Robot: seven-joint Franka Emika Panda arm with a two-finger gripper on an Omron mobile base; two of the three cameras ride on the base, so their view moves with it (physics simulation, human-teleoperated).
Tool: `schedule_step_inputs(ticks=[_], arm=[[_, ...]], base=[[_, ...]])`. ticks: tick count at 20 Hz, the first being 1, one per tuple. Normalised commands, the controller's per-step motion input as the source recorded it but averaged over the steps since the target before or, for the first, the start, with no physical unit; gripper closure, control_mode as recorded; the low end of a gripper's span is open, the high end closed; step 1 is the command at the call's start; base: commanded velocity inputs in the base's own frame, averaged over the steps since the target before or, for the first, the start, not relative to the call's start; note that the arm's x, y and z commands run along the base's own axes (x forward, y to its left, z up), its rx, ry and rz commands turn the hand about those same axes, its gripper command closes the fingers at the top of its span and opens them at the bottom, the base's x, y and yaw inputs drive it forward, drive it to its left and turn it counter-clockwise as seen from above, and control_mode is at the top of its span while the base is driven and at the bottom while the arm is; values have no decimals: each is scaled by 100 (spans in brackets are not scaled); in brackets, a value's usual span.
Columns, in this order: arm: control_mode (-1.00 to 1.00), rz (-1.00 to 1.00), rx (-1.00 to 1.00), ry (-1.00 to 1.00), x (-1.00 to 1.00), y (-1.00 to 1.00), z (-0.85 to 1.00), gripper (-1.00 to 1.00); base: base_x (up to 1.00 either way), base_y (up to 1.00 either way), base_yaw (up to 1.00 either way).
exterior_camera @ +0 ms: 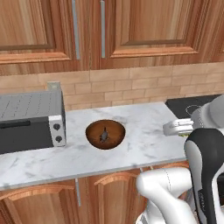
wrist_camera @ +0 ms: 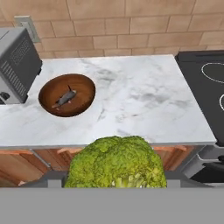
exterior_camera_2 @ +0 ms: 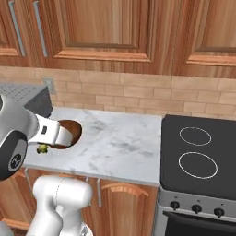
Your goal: Take the broccoli, fish, and peach from the freezer and place them in the bowl on the counter.
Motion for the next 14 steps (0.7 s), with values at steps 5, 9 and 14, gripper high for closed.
schedule_step_inputs(ticks=[5,9,14], arm=[[100,0,0,0,0,0,0,100],[100,0,0,0,0,0,0,100],[100,0,0,0,0,0,0,100]], base=[[5,24,-8],[0,75,-4],[12,53,0]])
